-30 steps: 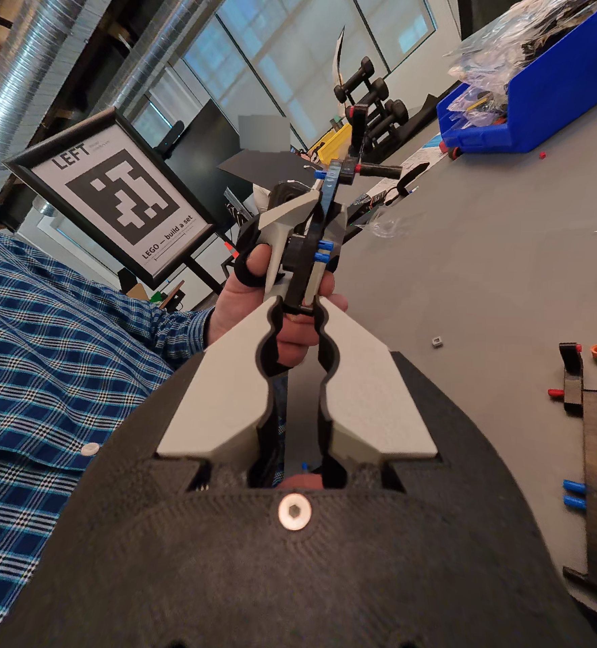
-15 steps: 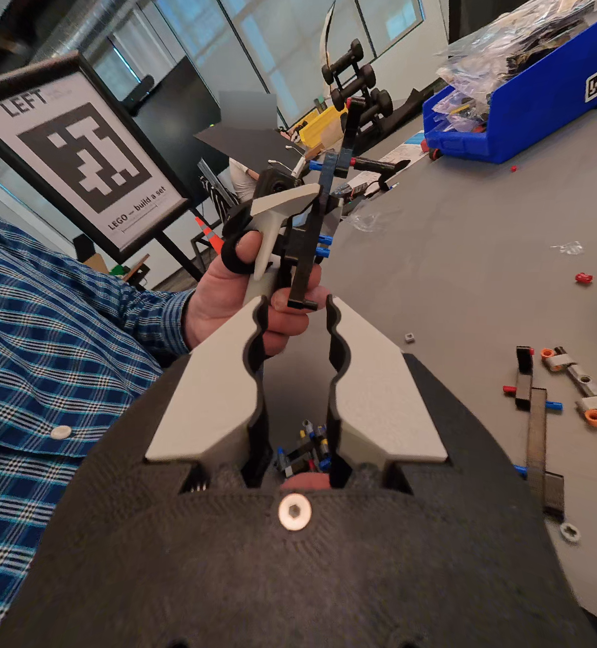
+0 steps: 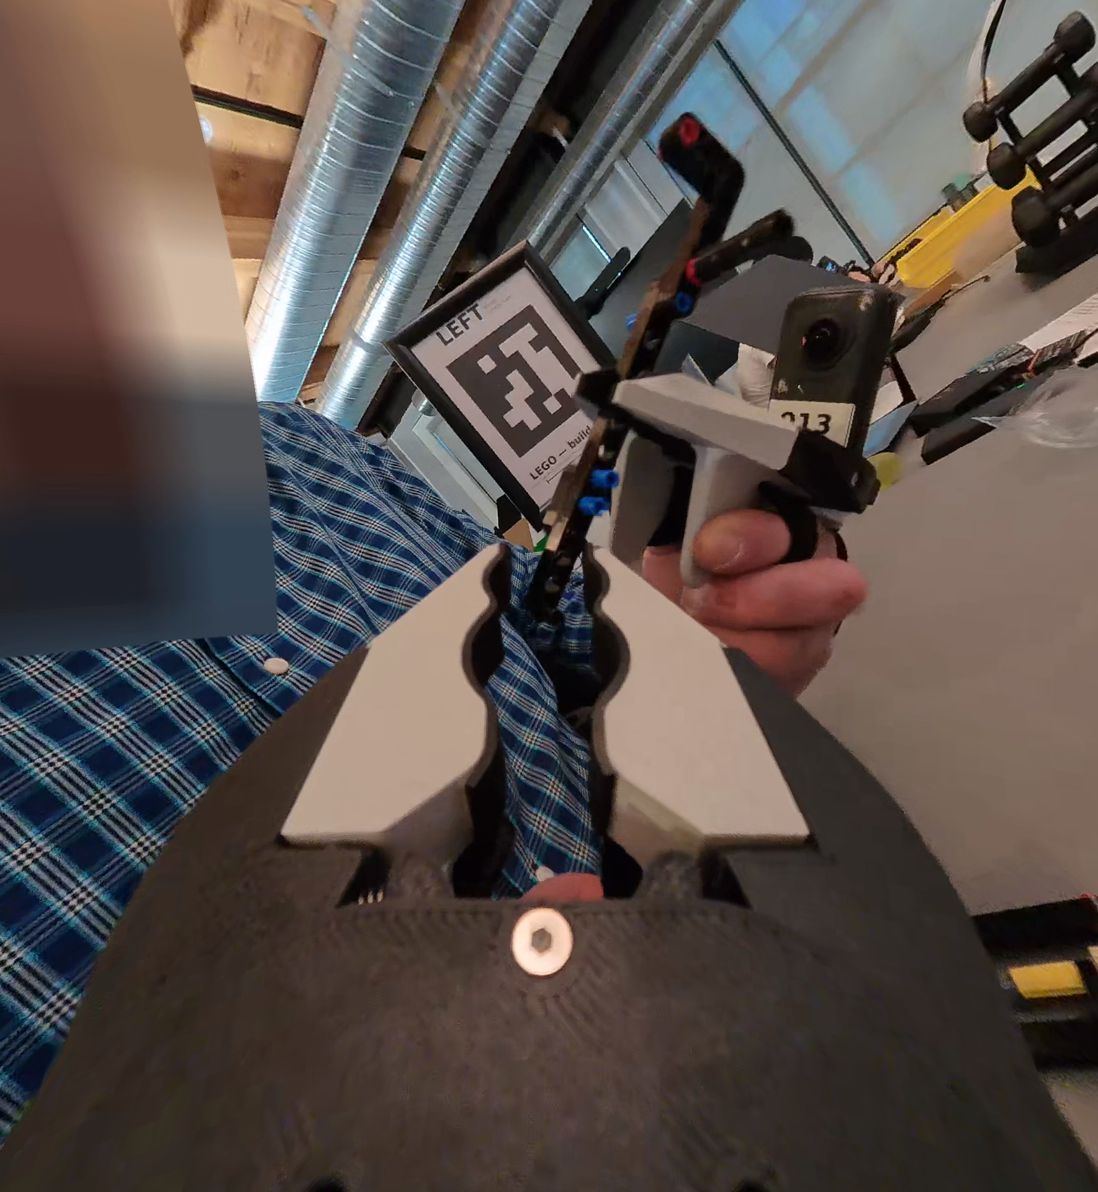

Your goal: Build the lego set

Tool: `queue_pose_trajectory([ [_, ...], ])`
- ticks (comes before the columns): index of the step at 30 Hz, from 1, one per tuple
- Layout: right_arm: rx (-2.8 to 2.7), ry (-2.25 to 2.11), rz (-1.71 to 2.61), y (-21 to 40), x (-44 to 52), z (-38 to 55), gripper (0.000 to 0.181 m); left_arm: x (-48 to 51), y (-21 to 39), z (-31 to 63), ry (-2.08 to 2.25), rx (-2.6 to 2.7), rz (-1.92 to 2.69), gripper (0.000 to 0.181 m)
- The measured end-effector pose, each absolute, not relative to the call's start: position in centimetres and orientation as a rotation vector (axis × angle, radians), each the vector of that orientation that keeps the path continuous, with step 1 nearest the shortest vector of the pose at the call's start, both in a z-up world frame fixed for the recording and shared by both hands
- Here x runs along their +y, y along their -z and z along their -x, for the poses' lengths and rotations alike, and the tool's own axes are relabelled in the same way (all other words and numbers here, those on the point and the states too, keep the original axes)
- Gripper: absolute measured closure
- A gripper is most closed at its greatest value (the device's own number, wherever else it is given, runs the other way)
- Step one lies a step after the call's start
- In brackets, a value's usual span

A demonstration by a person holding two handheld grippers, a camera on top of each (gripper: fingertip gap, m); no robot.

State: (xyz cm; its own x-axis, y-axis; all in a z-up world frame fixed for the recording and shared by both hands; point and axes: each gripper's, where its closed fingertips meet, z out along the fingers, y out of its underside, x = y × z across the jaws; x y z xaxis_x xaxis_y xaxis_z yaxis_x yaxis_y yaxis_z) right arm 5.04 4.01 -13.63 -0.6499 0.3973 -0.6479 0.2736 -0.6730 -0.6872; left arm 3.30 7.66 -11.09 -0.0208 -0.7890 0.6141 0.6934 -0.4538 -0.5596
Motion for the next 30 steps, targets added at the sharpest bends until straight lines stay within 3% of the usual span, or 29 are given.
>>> queue_pose_trajectory([
  [1, -1.226, -2.499, 1.275, 13.6, 4.0, -5.0, 0.167, 7.6, 11.1, -3.5, 1.705, 0.134, 1.121, 0.173],
  [11, -1.329, -1.852, 1.403, 15.8, 7.0, -3.5, 0.177, 9.0, 13.4, -2.7, 1.526, 0.157, 1.303, 0.161],
  [14, -1.407, -1.674, 1.443, 16.3, 7.4, -3.5, 0.176, 9.1, 13.5, -2.6, 1.433, 0.181, 1.323, 0.176],
  [18, -1.450, -1.565, 1.482, 17.1, 7.7, -3.4, 0.176, 9.4, 13.7, -2.8, 1.366, 0.184, 1.338, 0.175],
  [21, -1.513, -1.536, 1.523, 18.0, 7.2, -3.3, 0.176, 9.4, 14.2, -3.4, 1.363, 0.205, 1.371, 0.158],
  [23, -1.519, -1.564, 1.538, 18.2, 6.9, -3.2, 0.177, 9.2, 14.3, -3.6, 1.335, 0.245, 1.380, 0.175],
  [26, -1.493, -1.543, 1.558, 18.5, 7.4, -2.9, 0.176, 10.1, 15.0, -2.8, 1.296, 0.173, 1.422, 0.176],
  [28, -1.441, -1.458, 1.530, 18.3, 8.4, -2.5, 0.174, 10.9, 15.3, -1.9, 1.326, 0.055, 1.417, 0.176],
  [30, -1.472, -1.147, 1.439, 18.8, 9.8, -2.2, 0.153, 11.5, 16.2, -1.5, 1.349, -0.048, 1.449, 0.175],
])
